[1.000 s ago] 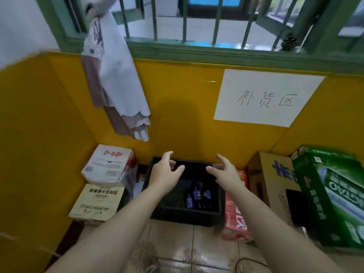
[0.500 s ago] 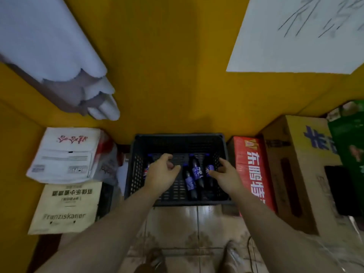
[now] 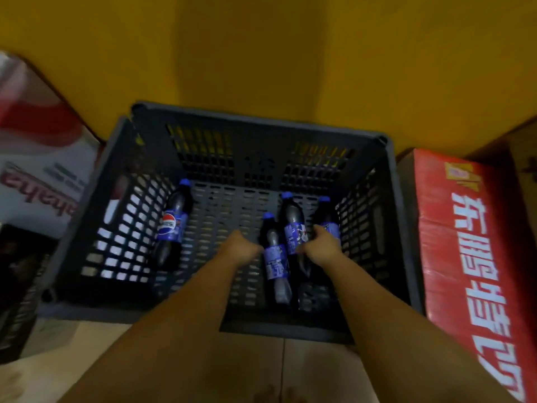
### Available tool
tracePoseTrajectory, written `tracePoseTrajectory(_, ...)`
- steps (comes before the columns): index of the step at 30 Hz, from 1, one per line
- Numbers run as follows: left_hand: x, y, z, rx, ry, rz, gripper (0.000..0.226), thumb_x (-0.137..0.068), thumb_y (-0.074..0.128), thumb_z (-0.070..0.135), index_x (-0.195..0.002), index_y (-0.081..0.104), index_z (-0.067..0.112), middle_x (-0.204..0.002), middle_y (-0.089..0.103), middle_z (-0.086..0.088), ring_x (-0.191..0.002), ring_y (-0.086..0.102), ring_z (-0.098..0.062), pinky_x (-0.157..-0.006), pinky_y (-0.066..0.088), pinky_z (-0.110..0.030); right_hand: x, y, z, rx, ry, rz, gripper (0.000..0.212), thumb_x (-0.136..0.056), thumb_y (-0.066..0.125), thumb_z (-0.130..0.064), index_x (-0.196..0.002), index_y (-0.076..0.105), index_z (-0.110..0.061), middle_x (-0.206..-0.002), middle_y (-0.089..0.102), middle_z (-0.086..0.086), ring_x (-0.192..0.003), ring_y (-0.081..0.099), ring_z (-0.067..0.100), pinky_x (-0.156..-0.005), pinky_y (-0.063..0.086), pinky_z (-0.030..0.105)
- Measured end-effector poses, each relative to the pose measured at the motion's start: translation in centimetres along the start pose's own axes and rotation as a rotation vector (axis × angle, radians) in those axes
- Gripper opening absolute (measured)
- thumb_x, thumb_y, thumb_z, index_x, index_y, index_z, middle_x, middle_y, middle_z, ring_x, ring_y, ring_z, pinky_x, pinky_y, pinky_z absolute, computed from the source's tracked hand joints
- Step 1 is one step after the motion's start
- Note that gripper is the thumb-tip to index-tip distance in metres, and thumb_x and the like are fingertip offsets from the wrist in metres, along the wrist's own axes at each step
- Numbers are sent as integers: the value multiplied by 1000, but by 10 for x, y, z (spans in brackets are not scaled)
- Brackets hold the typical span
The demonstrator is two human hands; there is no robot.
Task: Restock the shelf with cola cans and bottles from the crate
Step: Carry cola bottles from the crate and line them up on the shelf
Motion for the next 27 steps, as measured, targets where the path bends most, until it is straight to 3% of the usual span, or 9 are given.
tracePoseTrajectory(3, -39, 9, 5, -53, -10, -1, 59, -82, 69, 19, -130, 43, -4, -131, 51, -20, -113, 54, -30, -91, 45, -34, -29, 11, 10, 30, 5, 24, 61, -80, 66, -8, -135, 41, -5, -128, 55, 15, -115, 54, 32, -97, 43, 35)
tracePoseTrajectory(4, -49, 10, 10, -71, -3, 10, 58, -85, 66, 18, -132, 41, -5, -132, 49, -21, -112, 53, -31, -88, 43, -34, -36, 13, 12, 54, 3, 24, 60, -80, 66, -10, -135, 42, -6, -127, 55, 16, -113, 54, 32, -96, 44, 35)
tracePoseTrajectory(9, -81, 25, 33, -135, 13, 59, 37, -87, 63, 21, -116, 53, 0, -104, 55, -10, -96, 57, -28, -78, 44, -32, -60, 20, 15, 140, 23, -7, 57, -83, 65, -14, -133, 39, -4, -125, 55, 18, -113, 54, 32, -87, 42, 30)
tracePoseTrajectory(12, -96, 55, 12, -69, 14, -19, 43, -82, 68, 18, -119, 55, 1, -109, 60, -8, -100, 60, -27, -83, 48, -32, -65, 31, 20, 181, 51, -35, 63, -81, 68, -16, -134, 37, -3, -128, 54, 17, -116, 53, 31, -91, 43, 30)
tracePoseTrajectory(14, -101, 69, -7, -71, -17, -45, 78, -76, 75, 24, -138, 33, 2, -128, 54, -15, -112, 57, -29, -94, 47, -36, -68, 38, 26, 202, 55, -41, 64, -81, 68, -20, -135, 37, -5, -129, 54, 16, -116, 54, 31, -93, 43, 31)
tracePoseTrajectory(16, -106, 75, -18, -69, -29, -56, 103, -75, 77, 26, -145, 6, 0, -137, 44, -18, -119, 52, -29, -99, 43, -37, -72, 41, 31, 226, 64, -32, 63, -84, 65, -22, -136, 35, -5, -129, 54, 17, -117, 54, 31, -94, 44, 32)
tracePoseTrajectory(21, -107, 75, -23, 1, -64, -84, 116, -71, 80, 18, -145, -8, 3, -138, 42, -18, -120, 50, -31, -100, 42, -39, -75, 44, 34, 226, 94, -42, 76, -85, 65, -26, -143, 21, -3, -133, 50, 18, -121, 51, 32, -95, 42, 34)
tracePoseTrajectory(24, -107, 74, -26, 10, -87, -83, 110, -71, 80, 14, -143, -2, -1, -137, 41, -20, -118, 50, -34, -99, 44, -44, -73, 45, 33, 176, 92, -65, 81, -82, 69, -26, -143, 22, -2, -134, 49, 17, -121, 51, 31, -96, 43, 33)
tracePoseTrajectory(27, -108, 63, -33, 130, -116, -19, 77, -63, 82, 7, -128, 41, -6, -123, 56, -23, -105, 60, -34, -91, 50, -46, -69, 46, 35, 42, 107, -98, 62, -74, 77, -20, -126, 49, -1, -121, 60, 15, -108, 59, 28, -90, 48, 31)
Point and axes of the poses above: each hand's wrist, its own x-axis away from the middle knuckle, its own y-axis out of the palm, z = x × y, the point moved 5 cm from there along -x, towards the middle knuckle
